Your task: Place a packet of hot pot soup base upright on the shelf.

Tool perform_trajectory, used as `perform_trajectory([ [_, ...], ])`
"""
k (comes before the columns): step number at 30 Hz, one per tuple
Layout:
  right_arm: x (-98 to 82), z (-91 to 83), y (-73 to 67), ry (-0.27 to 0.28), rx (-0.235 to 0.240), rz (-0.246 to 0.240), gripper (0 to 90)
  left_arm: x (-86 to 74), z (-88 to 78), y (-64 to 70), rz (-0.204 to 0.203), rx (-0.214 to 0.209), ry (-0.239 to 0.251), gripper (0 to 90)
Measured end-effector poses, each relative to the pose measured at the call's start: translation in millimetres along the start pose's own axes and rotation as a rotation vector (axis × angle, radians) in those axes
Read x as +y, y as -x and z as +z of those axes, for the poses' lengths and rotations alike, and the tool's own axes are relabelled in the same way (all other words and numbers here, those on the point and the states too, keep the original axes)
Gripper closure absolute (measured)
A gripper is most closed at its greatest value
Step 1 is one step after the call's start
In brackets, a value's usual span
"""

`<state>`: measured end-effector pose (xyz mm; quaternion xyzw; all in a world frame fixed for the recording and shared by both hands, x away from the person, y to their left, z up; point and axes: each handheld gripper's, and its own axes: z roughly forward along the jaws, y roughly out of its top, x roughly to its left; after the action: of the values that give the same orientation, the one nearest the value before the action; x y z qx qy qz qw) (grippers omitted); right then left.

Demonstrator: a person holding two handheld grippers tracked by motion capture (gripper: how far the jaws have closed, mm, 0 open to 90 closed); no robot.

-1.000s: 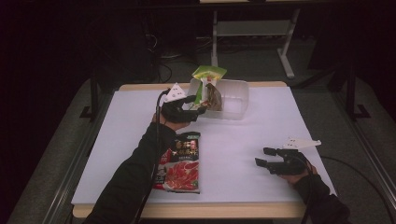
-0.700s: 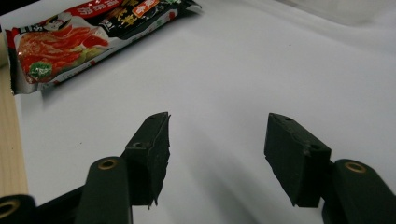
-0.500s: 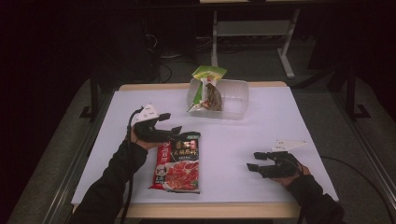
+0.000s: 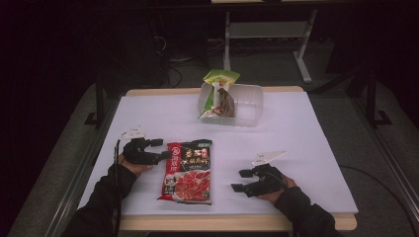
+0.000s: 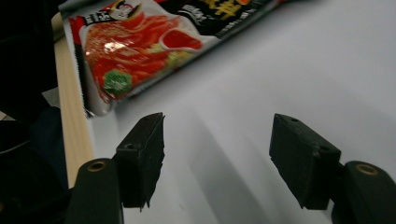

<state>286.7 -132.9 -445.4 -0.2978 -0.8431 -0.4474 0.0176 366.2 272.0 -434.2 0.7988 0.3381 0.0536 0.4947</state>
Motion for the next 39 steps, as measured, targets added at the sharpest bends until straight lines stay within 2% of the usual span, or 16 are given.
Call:
perform_trajectory([
  [2,5.2,10.1,-7.9,-0.002,0.026,0.002,34.6,-1.5,5.1,-1.4,-0.001,-0.014,-0.012,21.0],
  [5,11.8,24.0,-18.1,-0.005,0.066,0.006,34.7,-1.9,10.9,-3.6,-0.021,-0.002,-0.027,19.8],
  [10,20.9,42.2,-31.4,-0.021,0.105,0.023,35.7,-2.7,16.5,-3.7,-0.01,0.004,-0.057,19.6],
  [14,22.6,55.4,-37.3,-0.056,0.115,0.019,36.2,-4.0,21.0,-2.6,0.007,0.015,-0.084,18.4],
  [16,23.0,60.4,-39.0,-0.069,0.107,0.025,36.1,-3.7,20.8,-2.6,0.012,0.016,-0.087,18.6],
  [17,23.1,62.3,-39.6,-0.077,0.099,0.028,35.4,-3.5,21.2,-2.2,0.016,0.029,-0.091,19.2],
  [18,23.2,63.6,-39.9,-0.081,0.094,0.03,35.2,-3.4,21.6,-1.7,0.022,0.043,-0.1,20.2],
  [22,25.4,67.1,-41.5,-0.081,0.098,0.051,33.7,-5.8,25.2,0.4,0.031,0.043,-0.121,19.9],
  [25,27.2,69.6,-44.8,-0.09,0.089,0.029,35.3,-6.0,24.9,0.5,0.028,0.043,-0.122,20.3],
  [28,27.6,70.5,-46.1,-0.095,0.085,0.021,41.7,-5.9,25.1,-0.3,0.018,0.053,-0.123,19.9],
  [30,27.2,69.4,-47.3,-0.106,0.087,0.013,51.5,-5.6,25.5,-0.8,0.011,0.063,-0.123,17.7],
  [32,25.7,68.9,-47.3,-0.105,0.09,0.006,56.8,-5.2,26.1,-1.8,-0.003,0.067,-0.124,17.4],
  [35,24.3,69.2,-50.2,-0.116,0.095,-0.042,71.0,-4.1,27.8,-4.4,-0.026,0.07,-0.139,15.0],
  [37,23.9,69.5,-53.6,-0.121,0.08,-0.078,73.9,-3.1,29.2,-6.1,-0.034,0.053,-0.147,15.1],
  [38,24.2,69.4,-55.3,-0.128,0.072,-0.097,82.5,-2.8,30.4,-6.9,-0.041,0.048,-0.153,15.0],
  [39,23.8,69.7,-56.4,-0.144,0.074,-0.116,85.0,-2.2,30.7,-6.5,-0.044,0.047,-0.155,14.9],
])
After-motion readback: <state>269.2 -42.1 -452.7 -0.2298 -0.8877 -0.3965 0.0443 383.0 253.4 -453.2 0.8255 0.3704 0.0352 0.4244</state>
